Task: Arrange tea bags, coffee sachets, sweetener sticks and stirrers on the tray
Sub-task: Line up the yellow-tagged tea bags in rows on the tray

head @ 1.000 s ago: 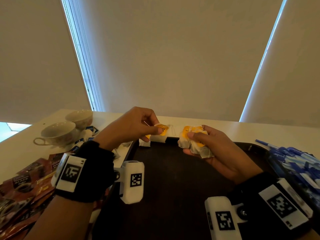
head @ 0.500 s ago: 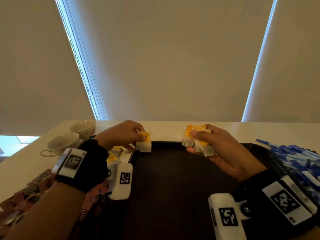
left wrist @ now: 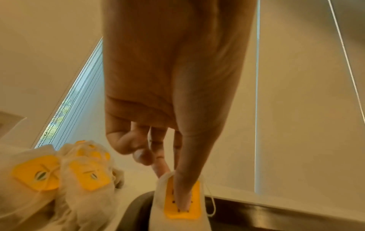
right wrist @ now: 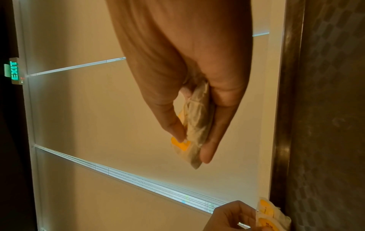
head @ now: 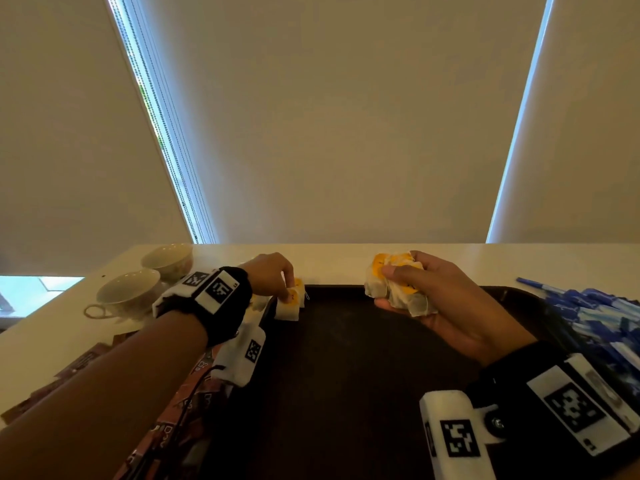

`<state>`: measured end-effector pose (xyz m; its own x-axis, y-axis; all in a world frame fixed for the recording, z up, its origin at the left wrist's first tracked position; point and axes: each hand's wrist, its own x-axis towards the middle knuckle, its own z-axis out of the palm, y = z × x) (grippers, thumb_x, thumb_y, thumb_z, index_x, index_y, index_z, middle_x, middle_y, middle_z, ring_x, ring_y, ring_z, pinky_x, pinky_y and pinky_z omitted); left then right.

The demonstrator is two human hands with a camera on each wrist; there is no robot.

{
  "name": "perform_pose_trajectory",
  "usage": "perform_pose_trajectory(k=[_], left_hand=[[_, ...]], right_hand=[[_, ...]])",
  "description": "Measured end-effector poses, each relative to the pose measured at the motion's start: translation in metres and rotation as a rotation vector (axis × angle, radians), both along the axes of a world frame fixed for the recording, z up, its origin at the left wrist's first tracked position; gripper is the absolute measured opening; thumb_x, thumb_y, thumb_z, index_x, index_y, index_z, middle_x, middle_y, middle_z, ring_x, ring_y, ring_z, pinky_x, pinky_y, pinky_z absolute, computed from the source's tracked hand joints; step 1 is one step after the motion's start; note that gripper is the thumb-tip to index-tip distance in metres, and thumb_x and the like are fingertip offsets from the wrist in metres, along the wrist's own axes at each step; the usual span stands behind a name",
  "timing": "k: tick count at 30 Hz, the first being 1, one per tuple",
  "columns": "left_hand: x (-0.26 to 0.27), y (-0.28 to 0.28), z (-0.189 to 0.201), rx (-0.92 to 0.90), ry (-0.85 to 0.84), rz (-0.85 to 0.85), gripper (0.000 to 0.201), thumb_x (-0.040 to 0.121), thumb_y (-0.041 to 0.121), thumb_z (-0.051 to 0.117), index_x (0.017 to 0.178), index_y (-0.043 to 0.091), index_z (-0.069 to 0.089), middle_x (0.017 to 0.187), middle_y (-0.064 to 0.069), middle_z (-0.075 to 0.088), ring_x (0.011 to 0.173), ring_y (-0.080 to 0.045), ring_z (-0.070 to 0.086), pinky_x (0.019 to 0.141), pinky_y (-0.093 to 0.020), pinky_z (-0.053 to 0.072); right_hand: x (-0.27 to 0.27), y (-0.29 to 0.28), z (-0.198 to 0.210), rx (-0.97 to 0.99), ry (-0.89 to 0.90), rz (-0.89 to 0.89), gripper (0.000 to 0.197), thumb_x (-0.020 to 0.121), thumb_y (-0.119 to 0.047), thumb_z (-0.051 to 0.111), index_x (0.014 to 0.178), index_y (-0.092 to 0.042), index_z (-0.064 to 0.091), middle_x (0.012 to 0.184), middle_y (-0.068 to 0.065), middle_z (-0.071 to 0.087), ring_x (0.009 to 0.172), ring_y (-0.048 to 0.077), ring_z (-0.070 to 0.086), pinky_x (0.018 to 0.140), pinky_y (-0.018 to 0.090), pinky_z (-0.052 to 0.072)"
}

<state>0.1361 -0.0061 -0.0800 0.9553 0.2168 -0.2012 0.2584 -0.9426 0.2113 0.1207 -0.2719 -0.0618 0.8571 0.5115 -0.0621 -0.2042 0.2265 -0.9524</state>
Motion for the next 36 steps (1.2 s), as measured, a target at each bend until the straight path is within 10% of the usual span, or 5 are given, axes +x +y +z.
perform_pose_trajectory(k=[9,15,36], left_hand=[[0.0,0.001,0.004,0.047,-0.146,-0.025,0.022,0.078,0.02,0.075,0.09,0.022,0.057,0.096,0.007,0.05,0.09,-0.014,0.051,0.085,-0.032,0.047],[-0.035,-0.032,0.052,-0.283,-0.505,-0.078,0.014,0.085,0.036,0.066,0.091,0.024,0.063,0.089,0.005,0.064,0.072,-0.005,0.058,0.056,-0.017,0.042],[-0.077,-0.075,0.046,-0.589,-0.4,-0.204,0.007,0.085,0.017,0.068,0.091,0.014,0.067,0.077,0.002,0.068,0.065,-0.001,0.064,0.055,-0.013,0.05]], right_hand=[[-0.001,0.003,-0.003,-0.05,0.002,0.006,0.028,0.085,-0.008,0.062,0.112,-0.007,0.059,0.112,0.013,0.065,0.089,0.022,0.07,0.063,0.026,0.057],[-0.004,0.005,-0.003,-0.069,-0.008,0.027,0.025,0.085,-0.007,0.062,0.11,-0.006,0.06,0.111,0.014,0.065,0.092,0.023,0.069,0.066,0.027,0.058],[-0.024,0.023,-0.004,-0.059,-0.087,0.059,0.018,0.086,-0.005,0.061,0.103,-0.007,0.063,0.101,0.012,0.07,0.087,0.022,0.071,0.07,0.029,0.059]])
